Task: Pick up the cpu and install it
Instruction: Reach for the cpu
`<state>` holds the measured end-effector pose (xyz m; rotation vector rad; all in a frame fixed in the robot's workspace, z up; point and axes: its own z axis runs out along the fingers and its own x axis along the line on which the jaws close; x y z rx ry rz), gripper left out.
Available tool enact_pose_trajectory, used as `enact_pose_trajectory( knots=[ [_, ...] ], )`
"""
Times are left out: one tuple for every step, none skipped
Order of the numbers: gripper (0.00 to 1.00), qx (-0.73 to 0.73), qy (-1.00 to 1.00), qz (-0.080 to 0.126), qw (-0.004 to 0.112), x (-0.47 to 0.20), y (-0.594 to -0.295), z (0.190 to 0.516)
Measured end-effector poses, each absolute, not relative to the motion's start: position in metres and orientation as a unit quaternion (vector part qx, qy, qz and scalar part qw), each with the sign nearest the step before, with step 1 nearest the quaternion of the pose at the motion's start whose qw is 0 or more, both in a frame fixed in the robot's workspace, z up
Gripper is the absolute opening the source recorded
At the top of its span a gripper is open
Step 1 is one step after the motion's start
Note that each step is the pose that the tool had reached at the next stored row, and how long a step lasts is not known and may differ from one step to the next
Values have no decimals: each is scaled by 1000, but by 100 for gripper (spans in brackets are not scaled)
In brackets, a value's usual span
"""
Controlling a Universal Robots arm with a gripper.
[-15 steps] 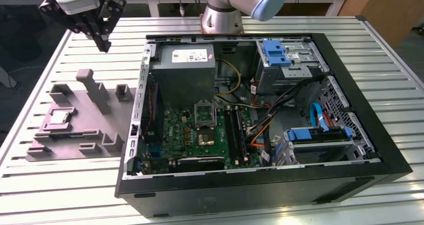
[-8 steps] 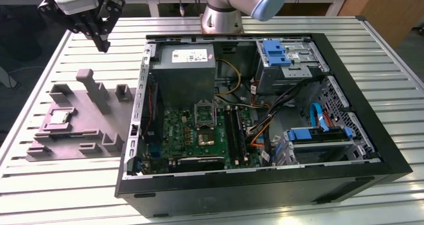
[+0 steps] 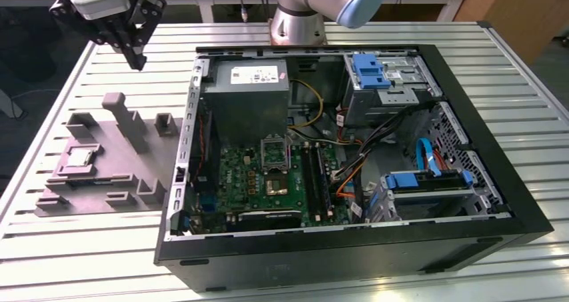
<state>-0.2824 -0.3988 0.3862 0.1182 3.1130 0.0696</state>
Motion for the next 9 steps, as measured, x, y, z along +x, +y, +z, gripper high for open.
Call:
enact_pose_trajectory(
  knots=[
    [11, 38, 999, 22, 13, -284, -399, 386],
    [11, 38, 999, 22, 13, -284, -399, 386],
    [11, 38, 999, 22, 13, -284, -399, 386],
    [11, 38, 999, 22, 13, -284, -399, 386],
    [11, 38, 999, 22, 13, -284, -399, 386],
    [11, 38, 999, 22, 13, -284, -399, 386],
    [11, 38, 999, 22, 13, -284, -399, 386],
    [11, 38, 999, 22, 13, -284, -399, 386],
    [11, 38, 999, 22, 13, -284, -399, 386]
  ],
)
